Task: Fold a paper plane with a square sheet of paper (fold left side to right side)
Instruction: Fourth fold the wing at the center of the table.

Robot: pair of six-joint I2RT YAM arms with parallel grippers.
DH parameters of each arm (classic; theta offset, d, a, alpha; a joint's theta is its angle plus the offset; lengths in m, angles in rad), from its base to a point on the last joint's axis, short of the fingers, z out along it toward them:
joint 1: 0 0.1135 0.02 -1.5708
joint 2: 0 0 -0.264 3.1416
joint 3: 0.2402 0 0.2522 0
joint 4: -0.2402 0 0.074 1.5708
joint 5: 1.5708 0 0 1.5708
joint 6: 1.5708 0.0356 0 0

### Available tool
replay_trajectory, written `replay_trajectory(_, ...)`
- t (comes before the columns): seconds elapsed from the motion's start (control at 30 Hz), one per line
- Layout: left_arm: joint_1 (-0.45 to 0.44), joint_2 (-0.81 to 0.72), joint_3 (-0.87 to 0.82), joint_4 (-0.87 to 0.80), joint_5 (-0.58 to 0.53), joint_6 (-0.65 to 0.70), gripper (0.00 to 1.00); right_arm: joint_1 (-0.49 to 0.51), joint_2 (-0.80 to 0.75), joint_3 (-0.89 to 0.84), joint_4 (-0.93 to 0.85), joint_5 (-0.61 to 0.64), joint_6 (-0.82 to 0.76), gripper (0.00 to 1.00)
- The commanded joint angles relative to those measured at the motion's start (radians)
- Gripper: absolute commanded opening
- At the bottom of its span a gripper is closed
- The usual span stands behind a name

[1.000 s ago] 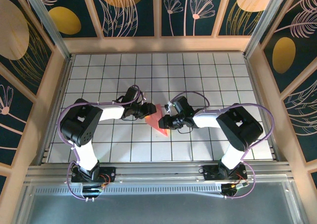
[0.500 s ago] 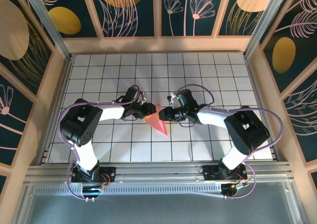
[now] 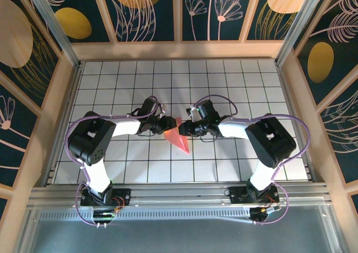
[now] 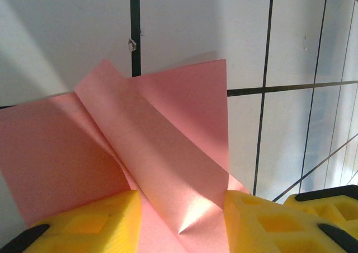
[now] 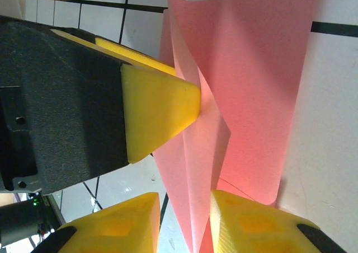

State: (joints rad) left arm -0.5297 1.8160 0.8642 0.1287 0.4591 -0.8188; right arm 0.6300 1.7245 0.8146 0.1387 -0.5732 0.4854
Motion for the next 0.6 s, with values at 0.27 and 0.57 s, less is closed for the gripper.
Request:
replay_trajectory(0.27, 0.000, 0.019, -0.004, -0.048, -0.053, 0.015, 0.43, -0.005, 0.004, 0.023, -0.039, 0.066, -0.033, 0.37)
replay_trajectory(0.57, 0.000, 0.019, -0.005, -0.047, -0.053, 0.013, 0.43, -0.003, 0.021, 0.023, -0.024, 0.039, -0.025, 0.24)
